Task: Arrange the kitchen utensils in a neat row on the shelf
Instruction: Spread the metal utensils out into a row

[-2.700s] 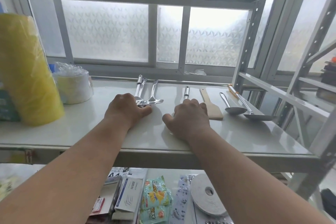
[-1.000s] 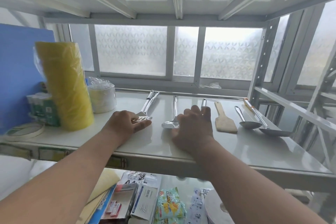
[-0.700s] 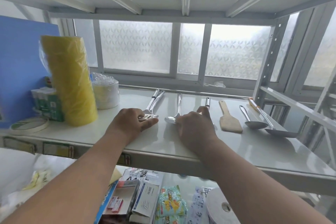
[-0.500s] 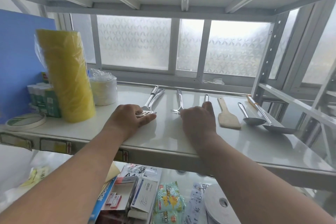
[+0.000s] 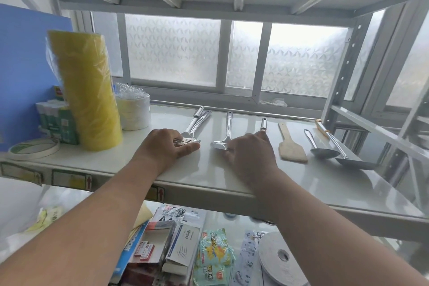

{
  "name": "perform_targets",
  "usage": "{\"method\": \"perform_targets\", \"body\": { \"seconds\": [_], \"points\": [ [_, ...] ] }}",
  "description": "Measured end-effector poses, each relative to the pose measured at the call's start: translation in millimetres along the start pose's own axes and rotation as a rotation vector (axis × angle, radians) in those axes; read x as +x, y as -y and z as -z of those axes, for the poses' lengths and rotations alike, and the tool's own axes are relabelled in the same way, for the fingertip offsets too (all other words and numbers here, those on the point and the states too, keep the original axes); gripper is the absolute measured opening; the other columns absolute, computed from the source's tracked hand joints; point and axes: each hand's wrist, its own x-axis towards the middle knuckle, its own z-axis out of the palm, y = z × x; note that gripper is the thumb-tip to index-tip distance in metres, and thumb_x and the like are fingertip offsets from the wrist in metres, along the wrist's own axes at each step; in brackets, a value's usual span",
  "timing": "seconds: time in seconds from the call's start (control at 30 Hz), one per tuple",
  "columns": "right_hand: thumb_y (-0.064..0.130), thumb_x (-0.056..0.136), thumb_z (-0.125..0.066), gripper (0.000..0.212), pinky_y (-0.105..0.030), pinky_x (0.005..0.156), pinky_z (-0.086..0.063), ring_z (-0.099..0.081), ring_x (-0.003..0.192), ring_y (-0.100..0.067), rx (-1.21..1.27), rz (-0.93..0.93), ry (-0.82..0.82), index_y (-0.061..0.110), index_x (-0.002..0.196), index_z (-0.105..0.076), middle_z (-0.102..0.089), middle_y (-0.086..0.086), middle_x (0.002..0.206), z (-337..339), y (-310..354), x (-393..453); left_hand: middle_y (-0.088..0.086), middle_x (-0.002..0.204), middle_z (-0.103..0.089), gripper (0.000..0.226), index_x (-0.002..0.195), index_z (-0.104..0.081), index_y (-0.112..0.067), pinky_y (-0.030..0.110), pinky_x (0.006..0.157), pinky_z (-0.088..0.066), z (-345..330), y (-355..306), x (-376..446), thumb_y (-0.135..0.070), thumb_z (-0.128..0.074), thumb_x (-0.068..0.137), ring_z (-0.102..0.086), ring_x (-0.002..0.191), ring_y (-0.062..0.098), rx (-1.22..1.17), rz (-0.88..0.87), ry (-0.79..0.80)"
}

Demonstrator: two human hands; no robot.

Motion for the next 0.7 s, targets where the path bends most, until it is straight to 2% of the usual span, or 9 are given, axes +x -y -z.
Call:
{"method": "perform_targets", "body": {
  "seconds": [0.07, 0.13, 0.23, 0.33, 0.4, 0.47, 0.57, 0.63, 0.7],
  "points": [
    [0.029, 0.09, -0.048, 0.026, -0.036, 0.093, -0.034, -0.061, 0.088, -0.03, 0.033, 0.0, 0.02, 0.029, 0.091, -0.074, -0.07, 0.002, 0.08, -7.6, -1.1, 1.5, 0.003, 0.108, -0.073, 0.068, 0.114, -0.078, -0.022, 0.036, 0.091, -0.051, -0.5, 1.1, 0.1, -0.078, -0.074, 0.076, -0.062, 0.103, 0.024, 0.023, -0.003, 0.04],
    [0.025, 0.089, -0.047, 0.025, -0.038, 0.084, -0.043, -0.06, 0.086, -0.033, 0.095, 0.001, 0.014, 0.029, 0.09, -0.072, -0.066, 0.002, 0.077, -11.0, -2.0, 1.1, -0.001, 0.107, -0.075, 0.063, 0.115, -0.078, -0.028, 0.036, 0.093, -0.054, -3.0, 3.1, 1.3, -0.078, -0.074, 0.076, -0.066, 0.104, 0.024, 0.03, -0.009, 0.05],
    [0.025, 0.095, -0.051, 0.022, -0.033, 0.066, -0.035, -0.059, 0.08, -0.033, 0.121, 0.061, -0.009, 0.026, 0.091, -0.072, -0.064, -0.003, 0.079, -7.1, -0.3, -1.8, 0.002, 0.102, -0.078, 0.037, 0.113, -0.08, -0.031, 0.037, 0.089, -0.056, -6.7, 6.0, 4.2, -0.06, -0.068, 0.092, -0.069, 0.099, 0.028, 0.028, -0.016, -0.002],
    [0.018, 0.093, -0.053, 0.017, -0.032, 0.061, -0.033, -0.062, 0.076, -0.033, 0.057, 0.182, -0.019, 0.023, 0.089, -0.069, -0.065, 0.001, 0.079, -1.0, 4.1, -1.0, 0.008, 0.094, -0.075, 0.027, 0.11, -0.079, -0.026, 0.042, 0.084, -0.057, -8.7, 8.5, 6.1, -0.046, -0.061, 0.102, -0.066, 0.091, 0.036, 0.033, -0.039, -0.068],
    [0.018, 0.093, -0.051, 0.016, -0.031, 0.058, -0.034, -0.059, 0.072, -0.03, 0.1, 0.209, 0.034, 0.022, 0.084, -0.063, -0.059, 0.003, 0.075, 0.6, 10.0, 1.2, 0.01, 0.09, -0.075, 0.025, 0.109, -0.078, -0.023, 0.042, 0.079, -0.056, -9.7, 11.7, 8.1, -0.039, -0.059, 0.105, -0.066, 0.088, 0.038, 0.029, -0.053, -0.146],
    [0.022, 0.098, -0.048, 0.023, -0.031, 0.058, -0.034, -0.051, 0.068, -0.026, 0.191, 0.215, 0.107, 0.026, 0.079, -0.059, -0.05, 0.004, 0.071, 0.9, 19.2, 6.6, 0.011, 0.09, -0.077, 0.024, 0.11, -0.078, -0.021, 0.04, 0.076, -0.054, -9.4, 13.6, 9.5, -0.036, -0.059, 0.107, -0.065, 0.086, 0.039, 0.015, -0.063, -0.227],
    [0.021, 0.1, -0.045, 0.024, -0.032, 0.063, -0.036, -0.052, 0.073, -0.028, 0.247, 0.24, 0.189, 0.026, 0.08, -0.058, -0.05, 0.003, 0.072, -0.5, 44.4, 23.7, 0.011, 0.086, -0.077, 0.016, 0.106, -0.077, -0.019, 0.036, 0.069, -0.048, -7.3, 12.4, 9.1, -0.029, -0.064, 0.105, -0.066, 0.081, 0.04, -0.005, -0.093, -0.333],
    [0.021, 0.101, -0.047, 0.024, -0.031, 0.069, -0.037, -0.056, 0.081, -0.028, 0.323, 0.28, 0.217, 0.025, 0.09, -0.068, -0.058, 0.002, 0.077, -1.8, 65.1, 33.6, 0.011, 0.086, -0.078, 0.013, 0.105, -0.077, -0.02, 0.035, 0.068, -0.047, -4.9, 9.8, 7.1, -0.026, -0.066, 0.104, -0.067, 0.081, 0.04, -0.033, -0.103, -0.365],
    [0.02, 0.098, -0.053, 0.027, -0.029, 0.074, -0.039, -0.057, 0.085, -0.02, 0.517, 0.277, 0.216, 0.031, 0.106, -0.076, -0.07, 0.0, 0.087, -3.2, 83.4, 35.4, 0.009, 0.093, -0.079, 0.013, 0.108, -0.079, -0.024, 0.035, 0.071, -0.05, -3.5, 8.9, 6.4, -0.027, -0.066, 0.103, -0.069, 0.087, 0.038, -0.05, -0.095, -0.348]
  ]
}}
